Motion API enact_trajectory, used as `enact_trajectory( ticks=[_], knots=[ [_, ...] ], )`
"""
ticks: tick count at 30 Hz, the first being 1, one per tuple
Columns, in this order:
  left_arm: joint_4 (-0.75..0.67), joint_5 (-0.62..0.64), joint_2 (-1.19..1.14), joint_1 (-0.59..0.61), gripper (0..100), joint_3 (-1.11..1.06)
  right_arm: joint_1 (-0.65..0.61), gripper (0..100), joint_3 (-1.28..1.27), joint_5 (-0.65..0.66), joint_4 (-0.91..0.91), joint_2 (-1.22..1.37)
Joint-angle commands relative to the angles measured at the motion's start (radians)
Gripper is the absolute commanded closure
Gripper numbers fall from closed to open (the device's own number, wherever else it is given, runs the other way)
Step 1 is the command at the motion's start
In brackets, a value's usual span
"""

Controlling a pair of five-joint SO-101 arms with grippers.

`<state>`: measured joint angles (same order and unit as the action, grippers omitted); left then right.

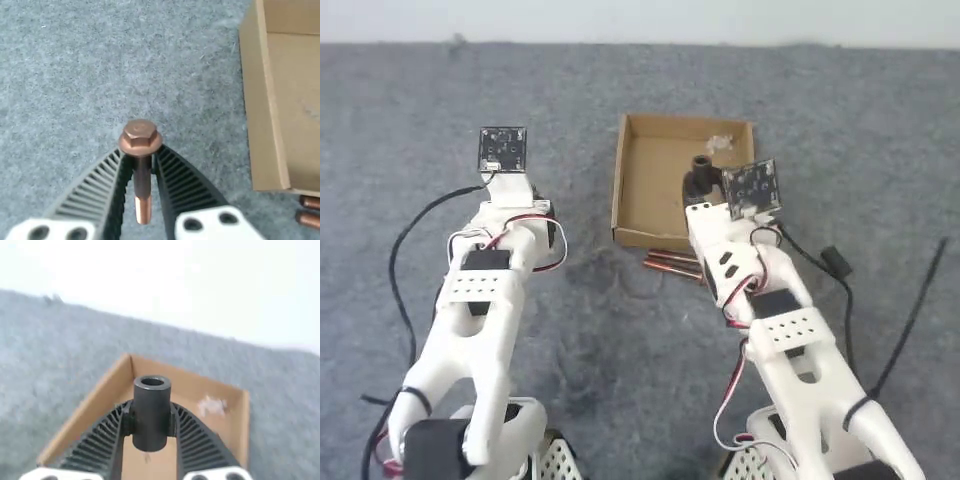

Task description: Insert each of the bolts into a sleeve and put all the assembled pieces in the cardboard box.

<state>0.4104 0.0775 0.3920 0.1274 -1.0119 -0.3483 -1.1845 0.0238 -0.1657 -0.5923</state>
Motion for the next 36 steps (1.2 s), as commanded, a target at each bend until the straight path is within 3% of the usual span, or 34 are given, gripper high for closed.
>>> enact_trajectory(
  ticks=[1,7,21,27,36],
  knots=[
    [-0.029,-0.009,0.052,-0.003,99,0.008,-0.016,99.1,-0.009,-0.009,-0.259,0.113],
    [-0.054,-0.009,0.052,-0.003,99,0.001,-0.019,99.2,-0.048,-0.008,-0.736,0.409],
    [-0.063,-0.011,0.034,-0.005,99,0.007,-0.142,99.2,-0.351,-0.005,-1.277,0.653],
    [-0.071,-0.011,-0.110,-0.005,99,0.094,-0.143,99.2,-0.493,-0.006,-1.411,0.661],
    [-0.072,-0.009,-0.140,-0.006,99,0.114,-0.125,99.2,-0.493,-0.011,-1.288,0.661]
  ],
)
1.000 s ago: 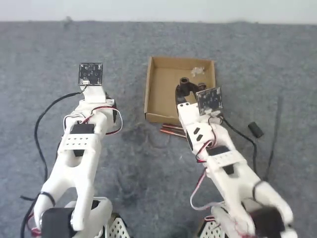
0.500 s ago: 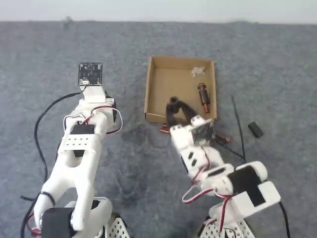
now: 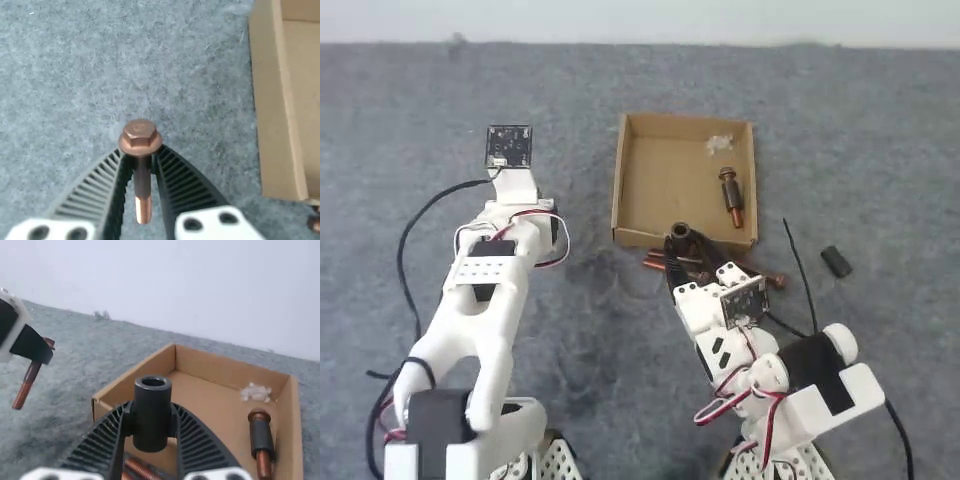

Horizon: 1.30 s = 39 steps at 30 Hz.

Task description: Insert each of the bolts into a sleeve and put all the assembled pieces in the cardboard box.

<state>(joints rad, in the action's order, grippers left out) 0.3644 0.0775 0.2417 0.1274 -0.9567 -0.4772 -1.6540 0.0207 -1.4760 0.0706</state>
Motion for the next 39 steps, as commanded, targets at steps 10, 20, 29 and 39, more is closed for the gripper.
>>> enact_trajectory(
  ticks=[10,20,29,39],
  knots=[
    [-0.031,-0.005,0.064,-0.109,99,0.053,-0.042,99.2,-0.017,-0.008,0.104,-0.002],
    [-0.364,0.221,0.236,-0.103,99,-0.137,-0.039,99.2,-0.015,-0.008,0.136,-0.002],
    [-0.445,0.221,0.442,-0.235,99,-0.311,-0.024,99.2,-0.015,-0.008,0.136,-0.002],
    [-0.044,0.222,0.827,-0.448,99,-0.306,-0.016,99.2,-0.015,-0.008,0.136,-0.002]
  ],
)
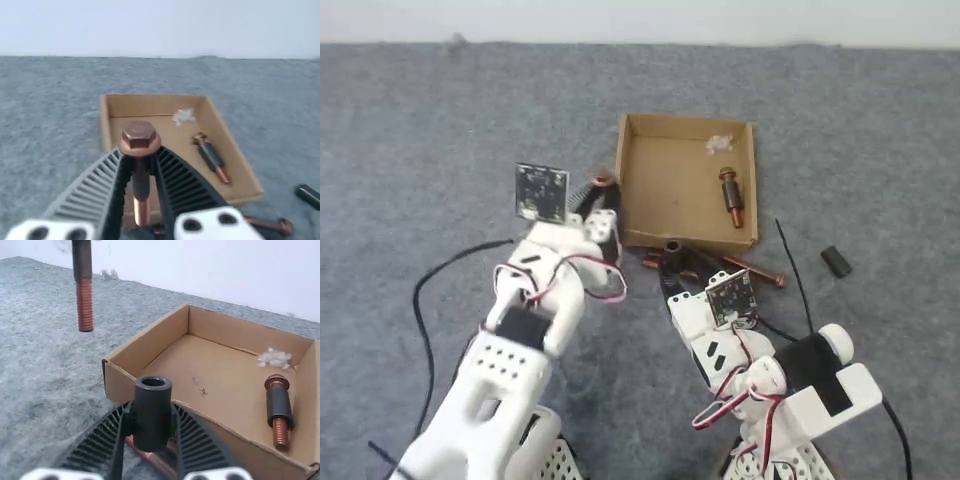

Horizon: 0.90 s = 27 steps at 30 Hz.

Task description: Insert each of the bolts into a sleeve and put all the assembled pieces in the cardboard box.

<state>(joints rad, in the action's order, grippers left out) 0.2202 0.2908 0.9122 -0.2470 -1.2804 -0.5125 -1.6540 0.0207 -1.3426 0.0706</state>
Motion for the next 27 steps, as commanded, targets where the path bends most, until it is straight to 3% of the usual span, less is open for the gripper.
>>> enact_trajectory(
  ticks=[1,14,23,27],
  knots=[
    [0.120,0.009,0.183,-0.092,99,0.018,0.019,99.2,-0.015,-0.008,0.002,-0.002],
    [0.133,0.006,0.241,-0.242,99,0.019,0.016,99.2,-0.015,-0.008,0.004,-0.002],
    [0.069,0.006,0.201,-0.253,99,0.019,0.018,99.2,-0.021,-0.002,0.002,-0.002],
    [-0.048,0.006,0.058,-0.247,99,0.056,0.019,99.2,-0.021,-0.002,0.002,-0.002]
  ],
)
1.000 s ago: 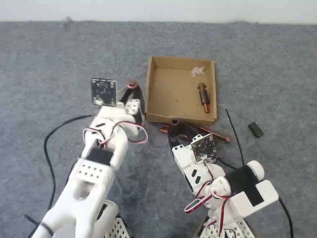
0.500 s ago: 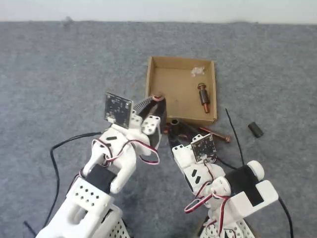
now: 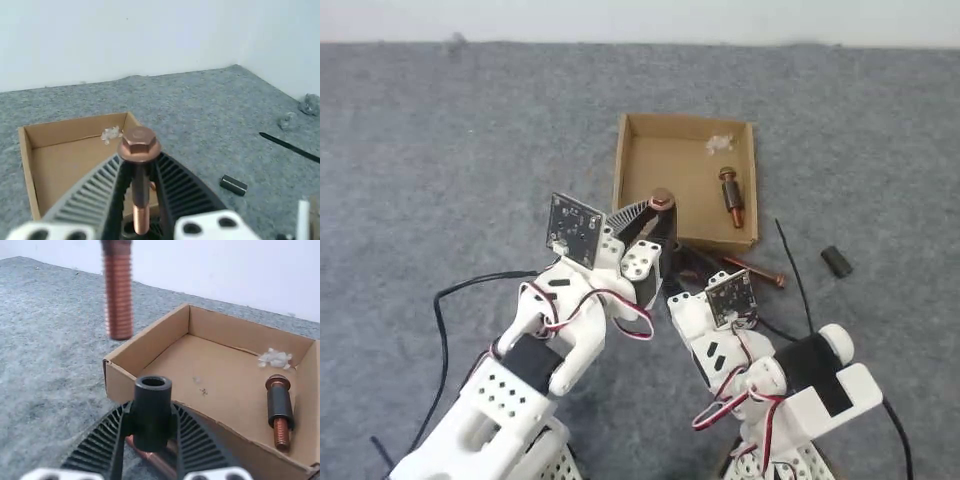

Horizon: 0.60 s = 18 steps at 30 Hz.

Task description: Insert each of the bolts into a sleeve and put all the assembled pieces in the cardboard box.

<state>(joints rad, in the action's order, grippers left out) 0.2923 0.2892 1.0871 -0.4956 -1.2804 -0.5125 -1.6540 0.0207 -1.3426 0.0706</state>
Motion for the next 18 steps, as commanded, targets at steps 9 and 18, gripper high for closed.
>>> enact_trajectory(
  ticks=[9,18],
  knots=[
    [-0.063,0.008,-0.238,0.000,99,0.134,0.021,99.2,-0.021,-0.002,0.002,-0.002],
    [-0.066,0.008,-0.245,-0.003,99,0.111,0.021,99.2,-0.021,-0.002,0.002,-0.002]
  ],
)
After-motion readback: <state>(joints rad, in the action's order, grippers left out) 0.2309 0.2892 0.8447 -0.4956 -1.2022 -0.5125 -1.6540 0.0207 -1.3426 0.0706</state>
